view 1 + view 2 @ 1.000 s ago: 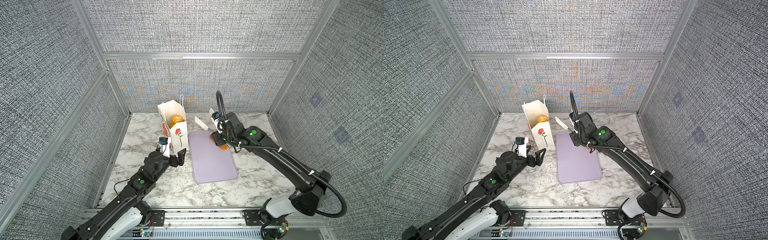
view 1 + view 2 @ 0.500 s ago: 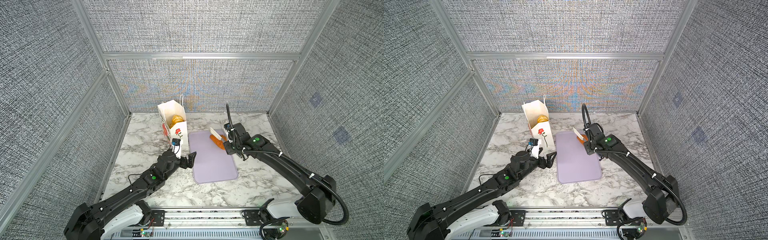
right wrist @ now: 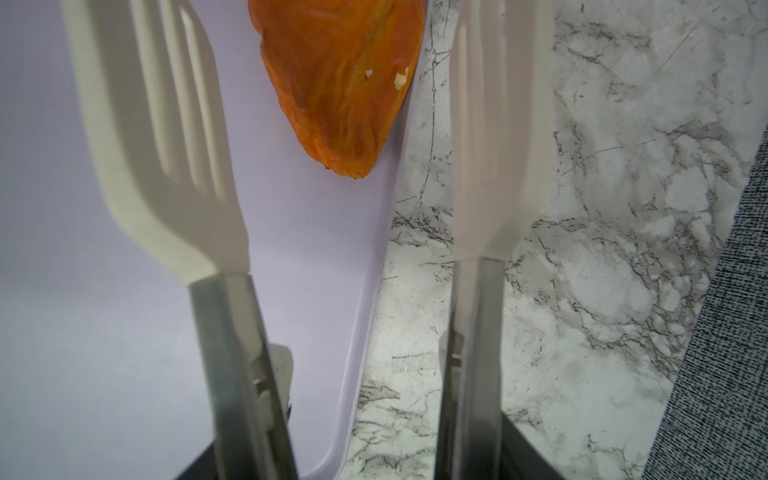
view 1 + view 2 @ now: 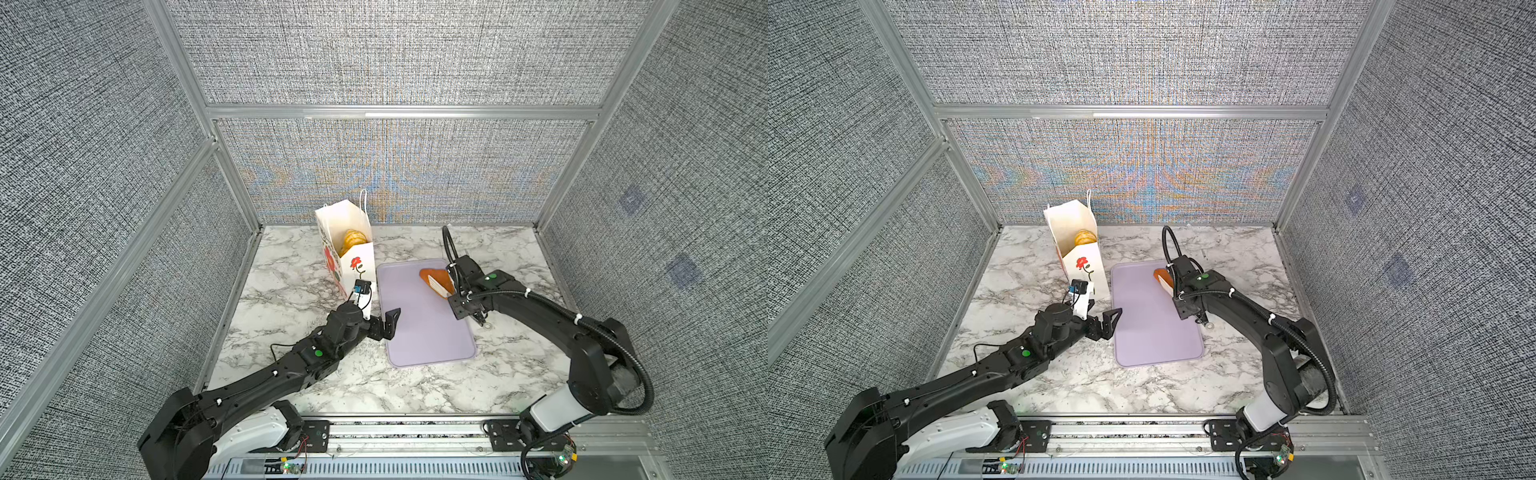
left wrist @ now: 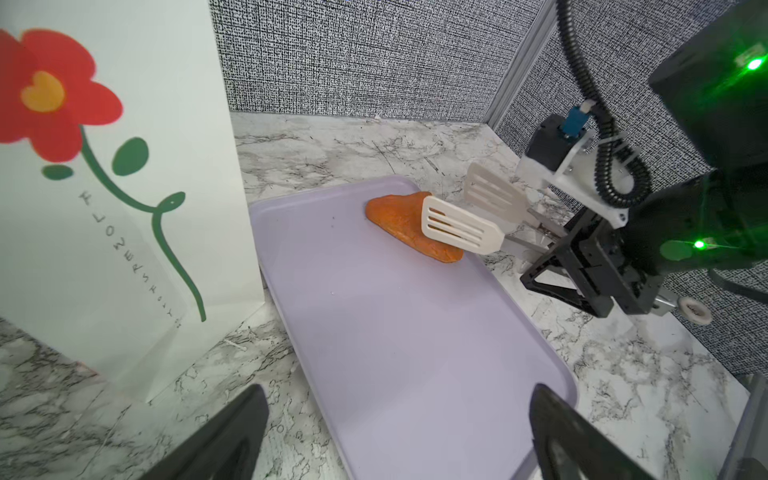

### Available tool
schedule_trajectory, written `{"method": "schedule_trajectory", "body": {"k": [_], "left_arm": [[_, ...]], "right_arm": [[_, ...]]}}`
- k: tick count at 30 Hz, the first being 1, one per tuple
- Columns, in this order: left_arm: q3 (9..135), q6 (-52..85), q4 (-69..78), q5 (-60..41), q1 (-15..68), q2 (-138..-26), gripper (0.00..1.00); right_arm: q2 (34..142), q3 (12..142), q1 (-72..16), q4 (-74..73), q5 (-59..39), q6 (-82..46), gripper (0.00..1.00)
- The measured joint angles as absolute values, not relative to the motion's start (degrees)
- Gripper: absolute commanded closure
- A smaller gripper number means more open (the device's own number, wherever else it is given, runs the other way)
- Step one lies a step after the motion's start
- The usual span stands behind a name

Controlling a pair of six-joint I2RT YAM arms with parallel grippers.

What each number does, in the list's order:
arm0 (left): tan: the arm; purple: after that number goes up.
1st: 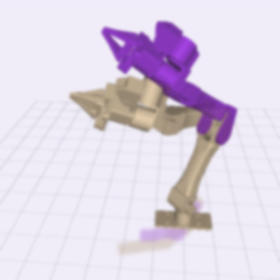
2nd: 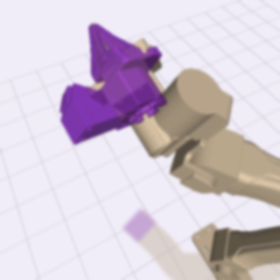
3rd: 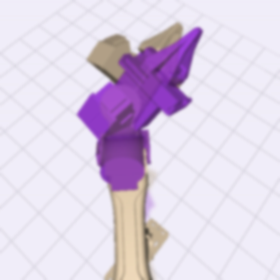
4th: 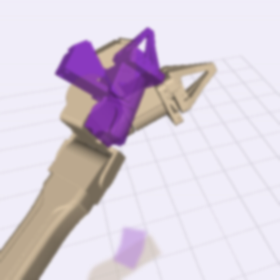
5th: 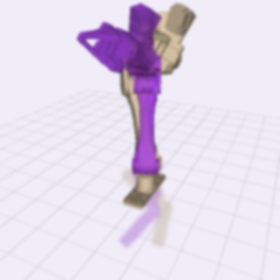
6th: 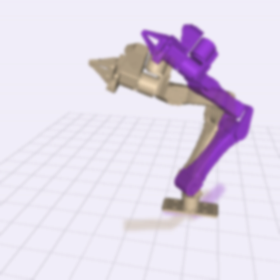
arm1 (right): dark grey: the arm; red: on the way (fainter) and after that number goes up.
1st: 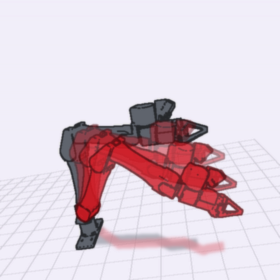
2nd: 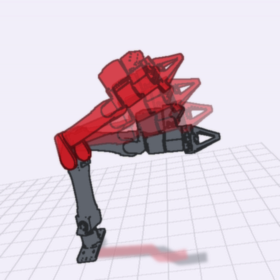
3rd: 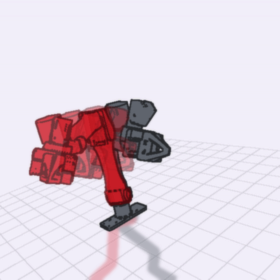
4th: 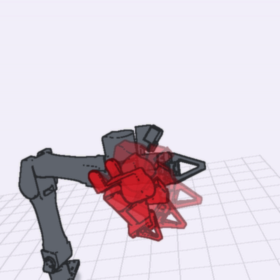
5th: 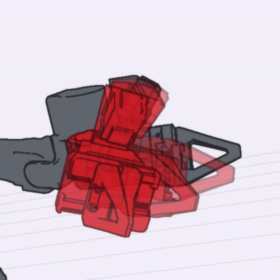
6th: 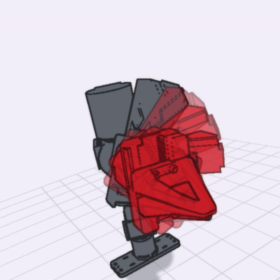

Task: Place the fake bread into the paper bag
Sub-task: 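Move the open tongs back over the orange pastry on the tray, right gripper, then squeeze the tongs shut on the orange pastry with the right gripper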

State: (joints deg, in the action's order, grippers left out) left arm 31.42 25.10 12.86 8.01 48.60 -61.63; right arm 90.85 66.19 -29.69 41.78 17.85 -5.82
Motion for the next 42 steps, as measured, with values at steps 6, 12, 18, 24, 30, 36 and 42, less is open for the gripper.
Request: {"method": "schedule_trajectory", "body": {"k": [6,12,18,24,30,36,42], "left_arm": [[31.1,25.1,13.4,8.6,48.7,-61.6,0.01],[30.4,25.5,13.3,9.0,48.7,-61.0,0.01],[30.0,25.5,13.3,9.2,48.7,-60.2,0.01],[29.5,25.5,13.2,10.4,48.7,-59.0,0.01],[29.0,25.6,13.1,10.9,48.7,-57.4,0.01],[28.0,25.9,12.1,11.6,48.7,-55.8,0.01],[27.5,26.2,11.2,12.0,48.7,-54.5,0.01]], "right_arm": [[93.7,66.2,-29.7,41.8,18.4,-5.5,0.41],[96.5,66.2,-29.8,42.0,19.1,-5.2,0.52],[98.0,66.5,-31.2,42.3,19.2,-4.9,0.59],[98.7,68.1,-34.9,42.9,19.0,-4.2,0.60],[98.9,69.0,-36.4,43.6,19.0,-4.2,0.54],[98.5,69.2,-37.1,44.4,19.3,-5.2,0.43],[99.3,69.8,-37.5,44.4,19.6,-5.5,0.42]]}}
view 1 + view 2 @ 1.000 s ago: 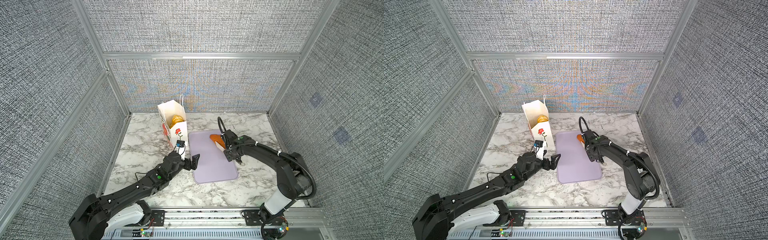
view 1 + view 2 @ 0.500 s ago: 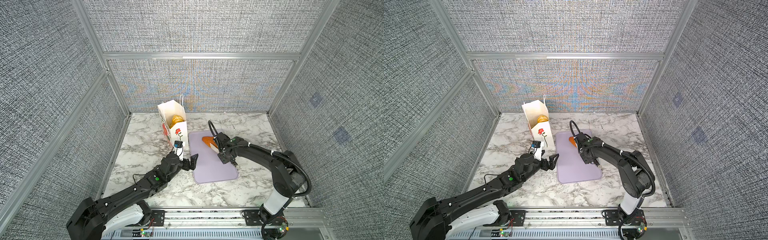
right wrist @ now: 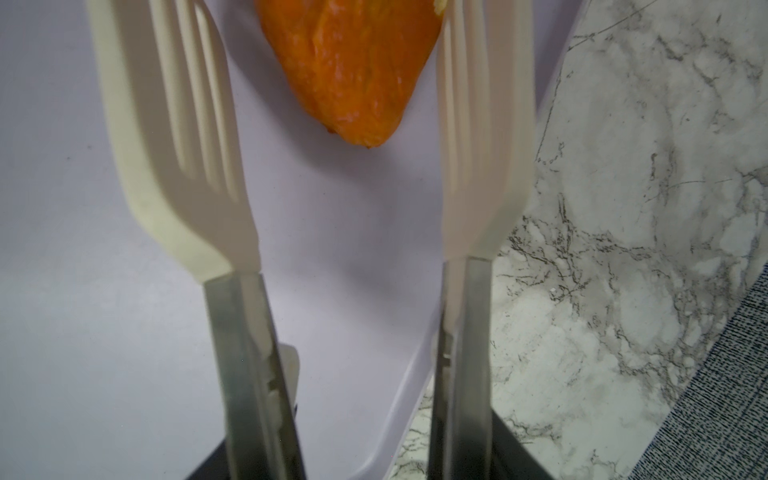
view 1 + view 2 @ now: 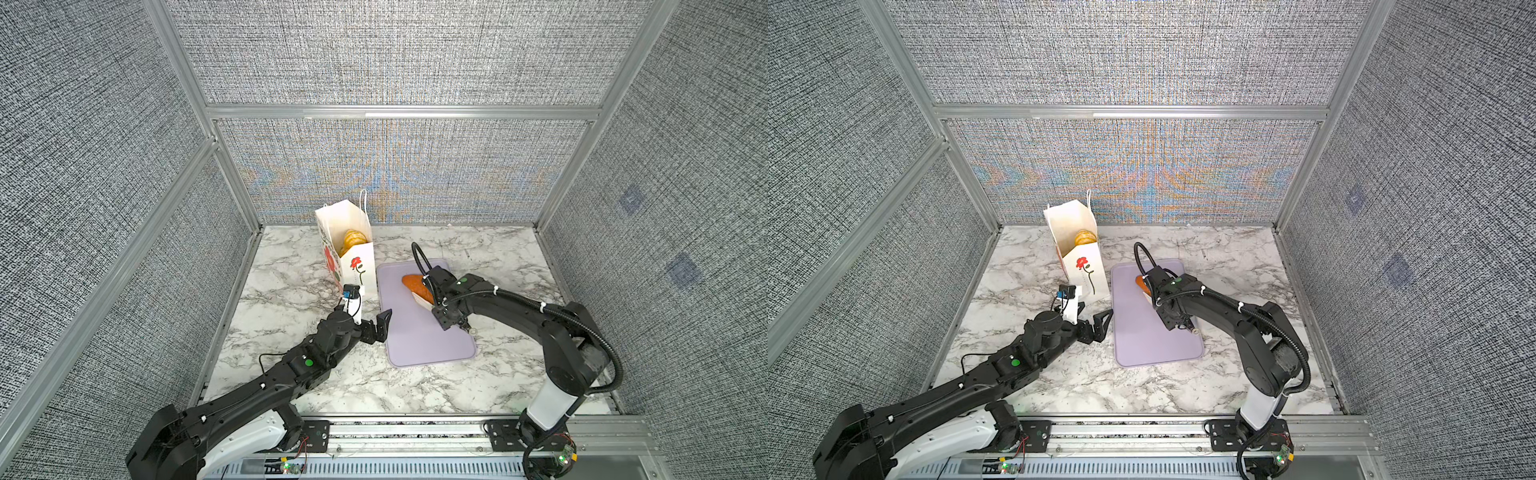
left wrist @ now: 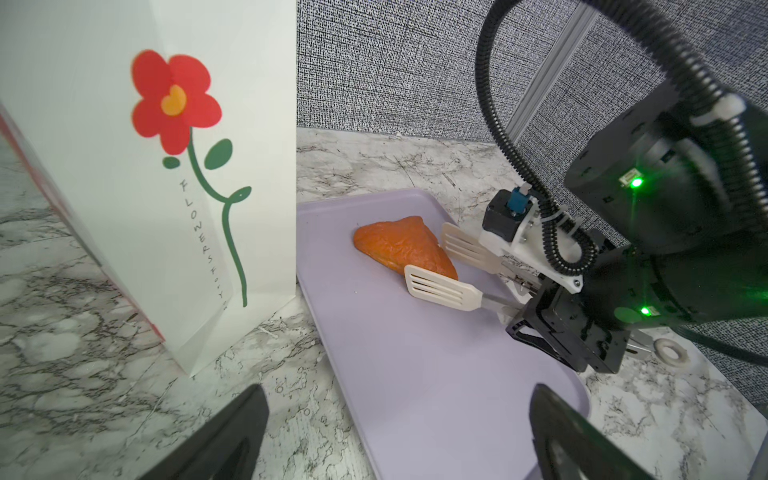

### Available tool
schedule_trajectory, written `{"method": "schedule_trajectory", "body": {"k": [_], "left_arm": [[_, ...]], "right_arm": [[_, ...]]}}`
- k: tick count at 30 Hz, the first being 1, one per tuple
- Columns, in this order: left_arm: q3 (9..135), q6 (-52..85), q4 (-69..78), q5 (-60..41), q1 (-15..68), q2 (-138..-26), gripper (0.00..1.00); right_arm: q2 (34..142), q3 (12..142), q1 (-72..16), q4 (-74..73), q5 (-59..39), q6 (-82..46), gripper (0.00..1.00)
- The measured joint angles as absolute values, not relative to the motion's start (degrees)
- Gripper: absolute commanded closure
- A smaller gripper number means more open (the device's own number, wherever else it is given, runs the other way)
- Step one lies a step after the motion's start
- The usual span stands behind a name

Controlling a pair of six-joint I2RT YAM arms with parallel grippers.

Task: Place the fake bread into the paper bag
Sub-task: 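Squeeze the tongs shut on the orange pastry with the right gripper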

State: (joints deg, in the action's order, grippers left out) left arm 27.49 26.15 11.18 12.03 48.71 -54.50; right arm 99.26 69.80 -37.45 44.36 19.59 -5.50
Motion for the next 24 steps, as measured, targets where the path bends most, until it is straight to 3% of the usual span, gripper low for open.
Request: {"method": "schedule_trajectory", "body": {"k": [12,24], "left_arm": [[26.9,26.6,10.5,12.9,48.7,-53.6,0.01],[27.5,26.6,8.5,13.4,48.8,-52.6,0.01]], "right_arm": [[103.7,72.2,-37.3,44.7,21.9,-5.0,0.44],[105.2,73.4,-37.1,44.8,21.5,-3.9,0.62]]}}
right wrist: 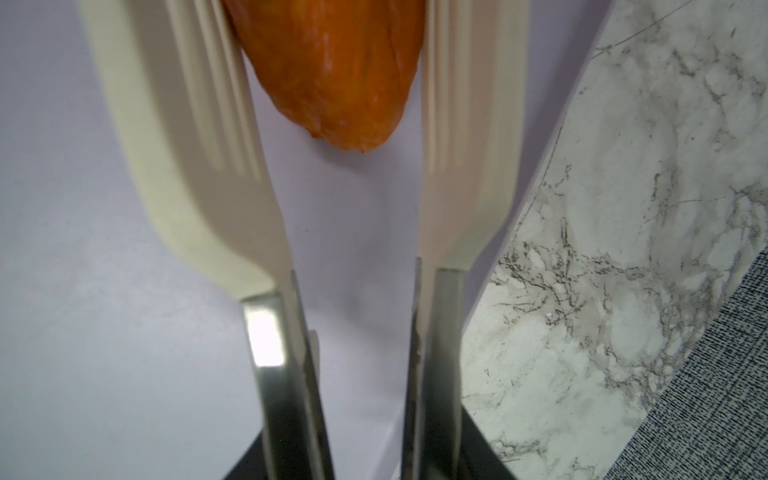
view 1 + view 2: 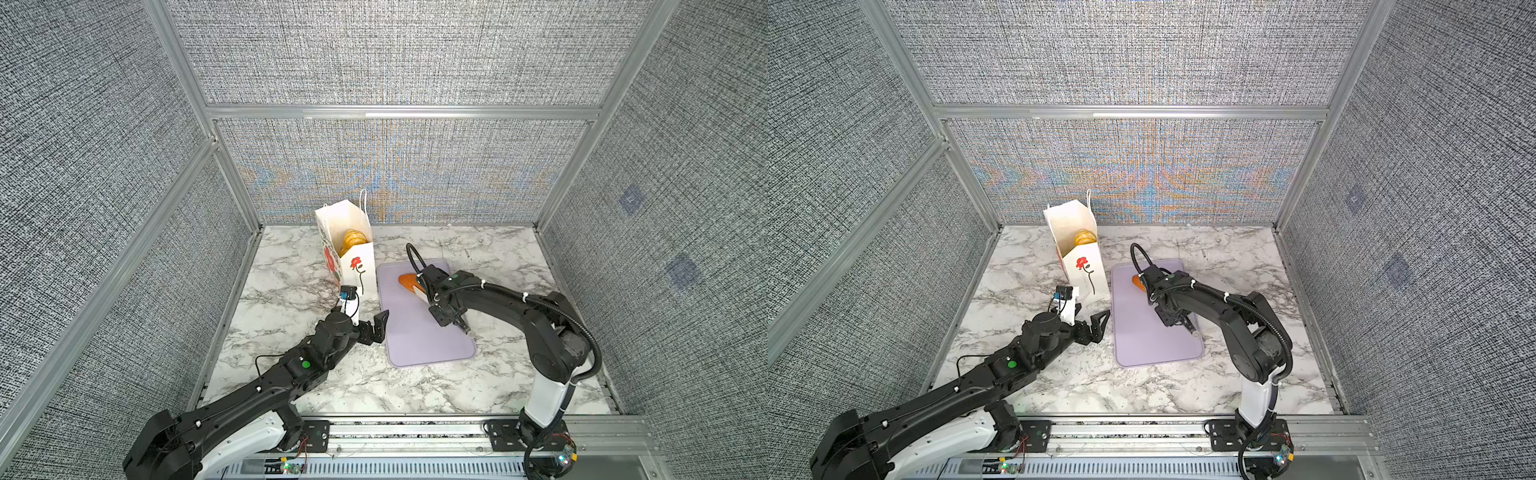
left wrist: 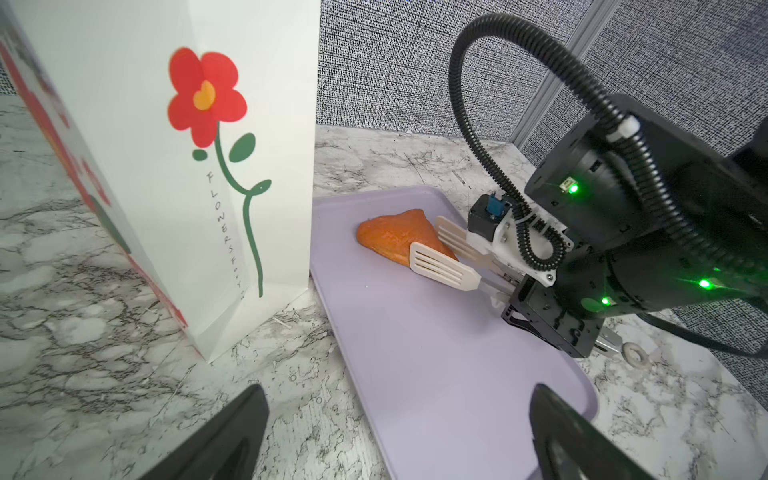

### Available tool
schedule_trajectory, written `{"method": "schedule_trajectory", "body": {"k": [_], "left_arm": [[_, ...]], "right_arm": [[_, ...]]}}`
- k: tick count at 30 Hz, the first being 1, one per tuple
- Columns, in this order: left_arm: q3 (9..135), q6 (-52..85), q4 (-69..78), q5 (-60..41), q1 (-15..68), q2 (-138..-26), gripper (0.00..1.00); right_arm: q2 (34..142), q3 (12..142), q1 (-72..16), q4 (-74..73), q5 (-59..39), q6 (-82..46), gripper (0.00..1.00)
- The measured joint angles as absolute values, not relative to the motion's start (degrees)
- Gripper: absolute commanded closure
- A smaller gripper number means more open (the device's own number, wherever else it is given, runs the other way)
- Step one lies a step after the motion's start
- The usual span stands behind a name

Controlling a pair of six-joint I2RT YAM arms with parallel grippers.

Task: Place the fake bread into the paper bag
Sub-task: 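Squeeze the tongs shut on the orange pastry with the right gripper, then lift the orange pastry in the tongs toward the bag opening, right gripper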

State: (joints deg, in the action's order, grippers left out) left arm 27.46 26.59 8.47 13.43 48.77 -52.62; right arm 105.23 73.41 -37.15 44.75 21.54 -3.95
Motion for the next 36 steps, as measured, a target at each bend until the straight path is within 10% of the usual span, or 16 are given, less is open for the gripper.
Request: {"method": "schedule_trajectory", "body": {"k": [36], "left_arm": [[26.8,26.7,7.6,15.1,48.8,-50.5,0.01]], "right_arm": [[98.5,73.1,-37.4,44.5,16.9,-4.9,0.70]]}}
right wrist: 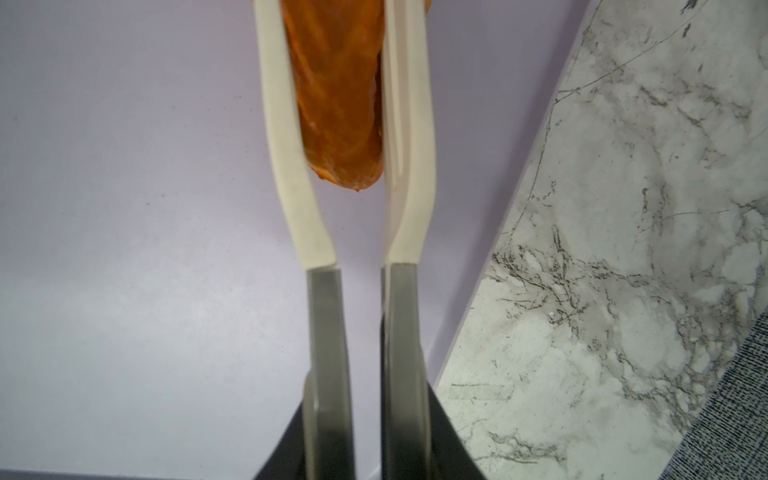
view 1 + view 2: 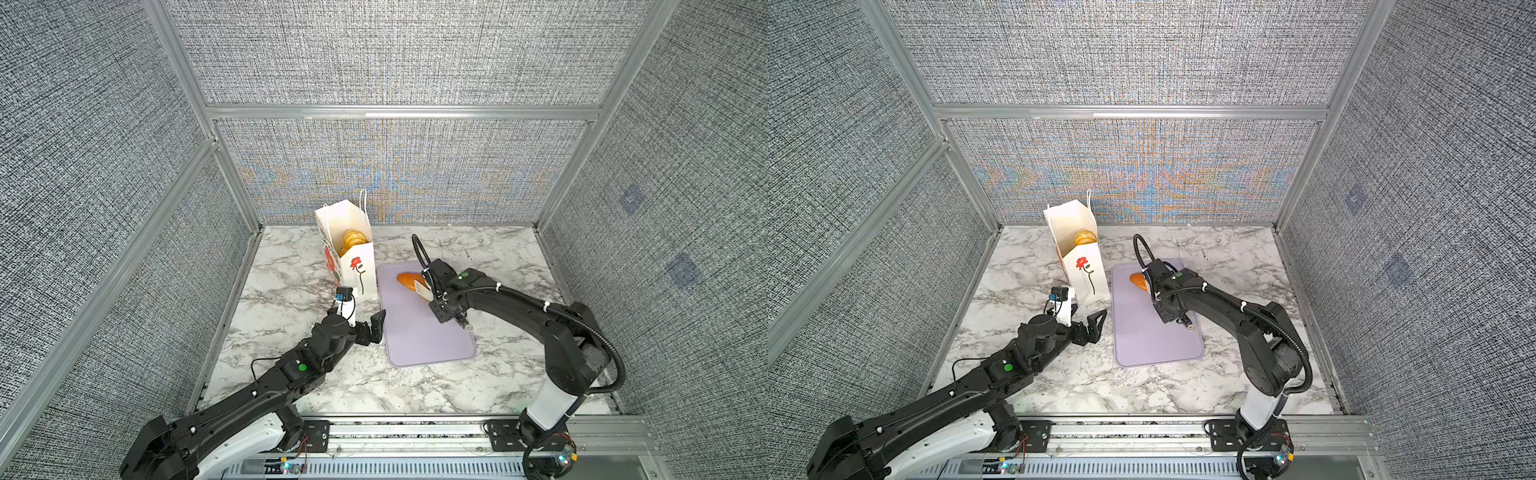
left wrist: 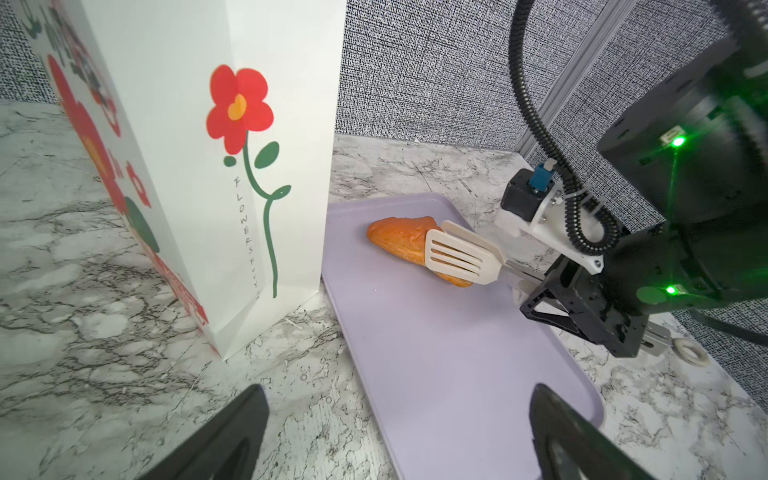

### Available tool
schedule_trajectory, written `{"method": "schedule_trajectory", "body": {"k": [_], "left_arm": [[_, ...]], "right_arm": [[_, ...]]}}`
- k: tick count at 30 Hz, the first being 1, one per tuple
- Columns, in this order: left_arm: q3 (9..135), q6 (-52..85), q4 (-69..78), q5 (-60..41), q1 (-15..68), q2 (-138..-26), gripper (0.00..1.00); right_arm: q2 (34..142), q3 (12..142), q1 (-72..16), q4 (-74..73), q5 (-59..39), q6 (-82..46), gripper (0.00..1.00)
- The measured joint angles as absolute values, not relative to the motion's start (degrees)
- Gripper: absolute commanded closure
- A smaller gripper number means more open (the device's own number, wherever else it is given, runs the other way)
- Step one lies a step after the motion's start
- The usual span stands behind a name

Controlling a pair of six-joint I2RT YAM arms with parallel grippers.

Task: Place the fake bread into the paper bag
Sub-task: 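Lift the orange pastry in the tongs toward the bag opening, right gripper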

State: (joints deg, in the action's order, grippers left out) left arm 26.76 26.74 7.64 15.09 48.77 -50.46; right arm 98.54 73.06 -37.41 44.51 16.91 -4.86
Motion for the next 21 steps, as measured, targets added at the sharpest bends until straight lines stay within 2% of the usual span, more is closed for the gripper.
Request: {"method": "schedule_trajectory", "body": {"k": [21], "left_arm": [[30.1,24.2,4.7,16.5,48.8,-49.7,0.01]], "right_arm": [[91.1,76.1,-38.7,46.1,16.6,-6.4,0.70]]}}
